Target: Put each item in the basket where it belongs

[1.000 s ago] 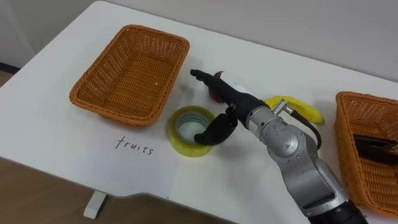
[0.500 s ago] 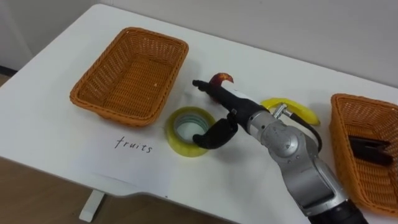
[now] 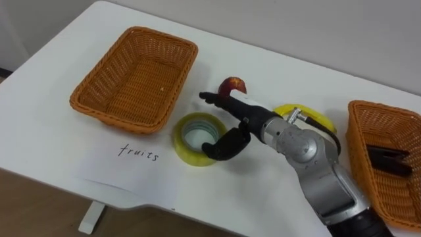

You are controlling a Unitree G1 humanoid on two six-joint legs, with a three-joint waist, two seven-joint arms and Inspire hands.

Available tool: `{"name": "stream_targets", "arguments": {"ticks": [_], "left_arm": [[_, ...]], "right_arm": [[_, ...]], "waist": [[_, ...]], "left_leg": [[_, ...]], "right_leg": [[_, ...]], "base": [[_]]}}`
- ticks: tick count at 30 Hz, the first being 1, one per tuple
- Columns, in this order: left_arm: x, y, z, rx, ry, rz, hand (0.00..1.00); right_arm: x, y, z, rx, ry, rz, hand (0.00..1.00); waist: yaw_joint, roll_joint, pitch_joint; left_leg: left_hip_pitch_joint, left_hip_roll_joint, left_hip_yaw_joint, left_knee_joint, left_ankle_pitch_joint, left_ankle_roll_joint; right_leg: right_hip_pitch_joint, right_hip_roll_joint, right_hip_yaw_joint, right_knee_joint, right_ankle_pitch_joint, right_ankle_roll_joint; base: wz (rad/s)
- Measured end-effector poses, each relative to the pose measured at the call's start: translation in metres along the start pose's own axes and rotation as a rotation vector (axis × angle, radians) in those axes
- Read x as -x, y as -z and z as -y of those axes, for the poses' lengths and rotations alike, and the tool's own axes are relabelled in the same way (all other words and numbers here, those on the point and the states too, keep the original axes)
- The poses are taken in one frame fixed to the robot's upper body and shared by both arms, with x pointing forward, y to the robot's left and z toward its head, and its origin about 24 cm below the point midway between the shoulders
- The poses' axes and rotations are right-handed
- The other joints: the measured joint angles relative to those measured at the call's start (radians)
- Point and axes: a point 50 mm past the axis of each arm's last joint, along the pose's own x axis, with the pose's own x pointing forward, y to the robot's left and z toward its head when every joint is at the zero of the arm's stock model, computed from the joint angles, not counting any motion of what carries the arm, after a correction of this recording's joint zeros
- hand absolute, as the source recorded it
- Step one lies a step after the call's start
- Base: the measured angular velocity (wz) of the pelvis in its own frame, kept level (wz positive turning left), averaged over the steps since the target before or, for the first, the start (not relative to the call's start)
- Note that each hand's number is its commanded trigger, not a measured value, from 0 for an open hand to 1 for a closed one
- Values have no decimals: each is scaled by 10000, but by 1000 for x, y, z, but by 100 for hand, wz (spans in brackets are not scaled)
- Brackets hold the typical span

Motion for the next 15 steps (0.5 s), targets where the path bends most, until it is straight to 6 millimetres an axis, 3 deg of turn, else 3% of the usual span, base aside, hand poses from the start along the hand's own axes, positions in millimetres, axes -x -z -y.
{"name": "stream_targets", "arguments": {"ticks": [15], "left_arm": [[0, 0, -1, 12, -9, -9, 0]], "right_arm": [[0, 1, -4, -3, -694, -58, 0]], "waist": [[16, -12, 29]], "left_leg": [[16, -1, -44, -42, 2, -2]], "right_leg": [[24, 12, -13, 2, 1, -2]], "base": [[0]]}}
